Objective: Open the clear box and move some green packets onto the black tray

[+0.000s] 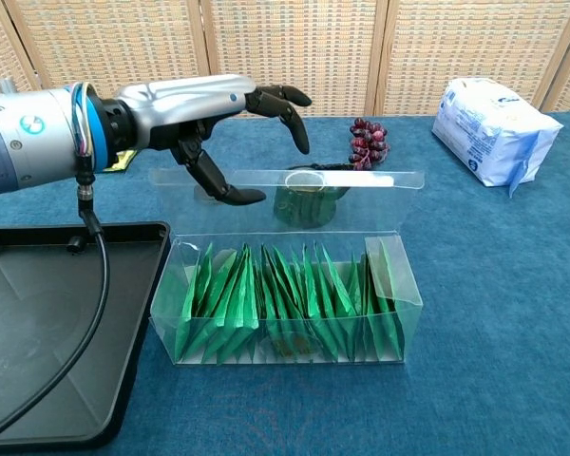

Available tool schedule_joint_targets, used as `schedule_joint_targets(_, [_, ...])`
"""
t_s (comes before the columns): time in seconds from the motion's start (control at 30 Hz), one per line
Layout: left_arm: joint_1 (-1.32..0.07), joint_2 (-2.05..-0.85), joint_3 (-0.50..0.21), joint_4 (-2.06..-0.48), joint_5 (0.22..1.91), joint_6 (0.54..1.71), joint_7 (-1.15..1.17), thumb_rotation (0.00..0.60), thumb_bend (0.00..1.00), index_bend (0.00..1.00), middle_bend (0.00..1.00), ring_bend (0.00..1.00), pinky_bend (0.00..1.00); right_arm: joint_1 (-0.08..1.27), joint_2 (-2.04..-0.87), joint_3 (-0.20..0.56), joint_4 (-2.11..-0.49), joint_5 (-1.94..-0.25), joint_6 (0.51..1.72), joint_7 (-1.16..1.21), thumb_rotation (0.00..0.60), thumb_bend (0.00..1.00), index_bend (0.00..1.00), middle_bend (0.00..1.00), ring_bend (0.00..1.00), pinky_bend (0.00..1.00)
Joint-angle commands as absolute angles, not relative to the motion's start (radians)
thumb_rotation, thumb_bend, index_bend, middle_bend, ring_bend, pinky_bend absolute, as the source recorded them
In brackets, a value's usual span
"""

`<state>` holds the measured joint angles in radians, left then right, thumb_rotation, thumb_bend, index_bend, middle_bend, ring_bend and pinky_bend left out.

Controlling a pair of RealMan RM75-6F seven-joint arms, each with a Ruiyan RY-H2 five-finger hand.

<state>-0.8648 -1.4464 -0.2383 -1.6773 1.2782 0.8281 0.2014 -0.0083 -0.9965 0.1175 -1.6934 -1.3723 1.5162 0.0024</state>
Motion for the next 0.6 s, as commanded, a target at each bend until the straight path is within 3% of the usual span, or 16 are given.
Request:
schedule_joint_targets(0.03, [-0.871, -1.438, -0.245, -1.668, 1.252, 0.823, 0.197, 0.6, 0.34, 0.29, 0.0, 0.0, 0.0, -0.008, -0.997, 0.117, -1.693, -1.373, 1.515, 0.003, 0.6, 0.0, 0.0, 0.0, 0.0, 0.0])
schedule_joint_targets(0.27, [-0.9, -1.422, -0.24, -1.632, 1.144, 0.776, 0.23, 0.6, 0.35, 0.32, 0.0, 0.0, 0.0, -0.007, -0.998, 0.116, -1.691, -1.376, 1.517, 0.003, 0.6, 0.0, 0.0, 0.0, 0.0, 0.0])
schedule_joint_targets(0.6, [-0.927, -1.398, -0.227, -1.631, 1.034, 0.727, 0.253, 0.6, 0.49, 0.56, 0.0, 0.0, 0.0, -0.006, -0.999, 0.116, -1.692, -1.374, 1.512, 0.004, 0.6, 0.01, 0.0, 0.0, 0.0, 0.0])
